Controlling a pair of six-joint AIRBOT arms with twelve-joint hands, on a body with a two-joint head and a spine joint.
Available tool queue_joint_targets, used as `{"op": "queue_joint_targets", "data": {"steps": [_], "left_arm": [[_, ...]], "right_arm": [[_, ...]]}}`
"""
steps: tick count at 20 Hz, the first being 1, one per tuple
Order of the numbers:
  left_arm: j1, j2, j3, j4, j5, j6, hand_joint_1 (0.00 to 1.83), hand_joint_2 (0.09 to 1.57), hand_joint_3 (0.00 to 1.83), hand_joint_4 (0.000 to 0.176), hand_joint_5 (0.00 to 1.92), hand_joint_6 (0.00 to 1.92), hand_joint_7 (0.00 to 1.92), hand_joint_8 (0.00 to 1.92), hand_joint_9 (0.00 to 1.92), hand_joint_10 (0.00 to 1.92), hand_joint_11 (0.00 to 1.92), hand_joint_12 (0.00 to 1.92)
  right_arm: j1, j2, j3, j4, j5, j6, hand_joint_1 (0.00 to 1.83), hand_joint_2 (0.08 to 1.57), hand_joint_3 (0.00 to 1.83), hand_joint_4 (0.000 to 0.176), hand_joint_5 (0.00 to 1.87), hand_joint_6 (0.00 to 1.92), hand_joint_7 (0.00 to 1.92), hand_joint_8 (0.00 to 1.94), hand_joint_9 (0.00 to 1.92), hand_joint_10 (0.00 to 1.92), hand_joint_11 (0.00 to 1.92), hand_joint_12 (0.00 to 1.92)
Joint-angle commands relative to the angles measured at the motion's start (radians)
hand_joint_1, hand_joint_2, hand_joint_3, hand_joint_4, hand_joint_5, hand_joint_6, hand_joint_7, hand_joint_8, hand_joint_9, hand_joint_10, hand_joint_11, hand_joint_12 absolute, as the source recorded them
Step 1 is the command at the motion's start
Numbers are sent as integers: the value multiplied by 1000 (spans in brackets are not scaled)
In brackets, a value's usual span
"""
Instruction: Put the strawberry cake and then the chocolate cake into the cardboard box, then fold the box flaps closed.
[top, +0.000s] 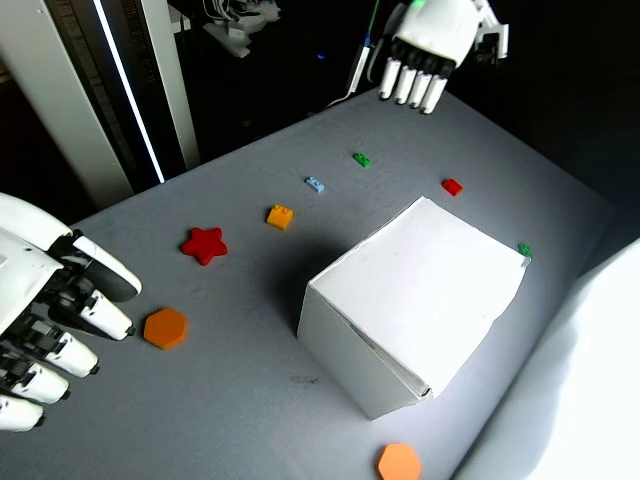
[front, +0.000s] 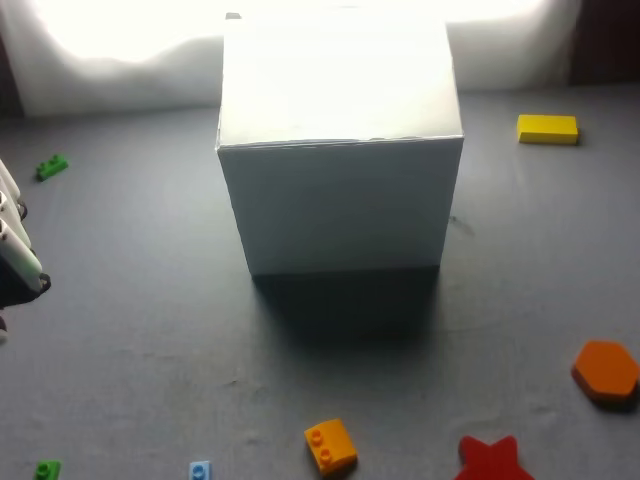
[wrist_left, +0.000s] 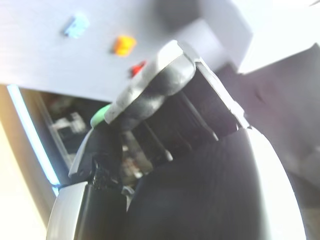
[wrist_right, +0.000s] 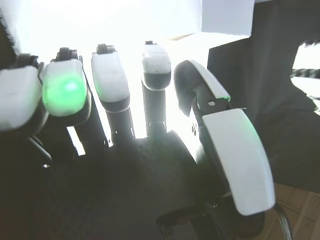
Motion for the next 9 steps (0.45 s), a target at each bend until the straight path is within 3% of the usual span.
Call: {"op": "queue_joint_targets", "data": {"steps": [1,4,6,9], "left_arm": [[-10,15,-1,-65,-17,-3,251,1514,0,0,1034,1769,1160,1911,1197,1921,1104,1921],[-28,21,4,-63,-31,-9,288,1501,0,0,1057,1830,1194,1921,1237,1921,1155,1921],[-61,21,22,-30,-34,-30,275,1507,0,0,1052,1866,1203,1921,1247,1921,1154,1921],[-75,21,34,-28,-39,-36,258,1512,2,0,1058,1844,1209,1921,1249,1921,1159,1921]], "right_arm": [[16,14,-1,1,94,1,111,1571,99,176,1180,1879,1321,1910,1383,1921,1377,1921],[16,14,-6,-47,91,1,140,1571,77,176,1199,1898,1324,1938,1391,1921,1371,1921],[-43,12,-7,-60,163,4,122,1571,83,176,1179,1882,1317,1941,1388,1921,1354,1921],[-68,12,-9,-145,224,19,103,1571,88,176,1183,1892,1316,1941,1398,1921,1356,1921]]}}
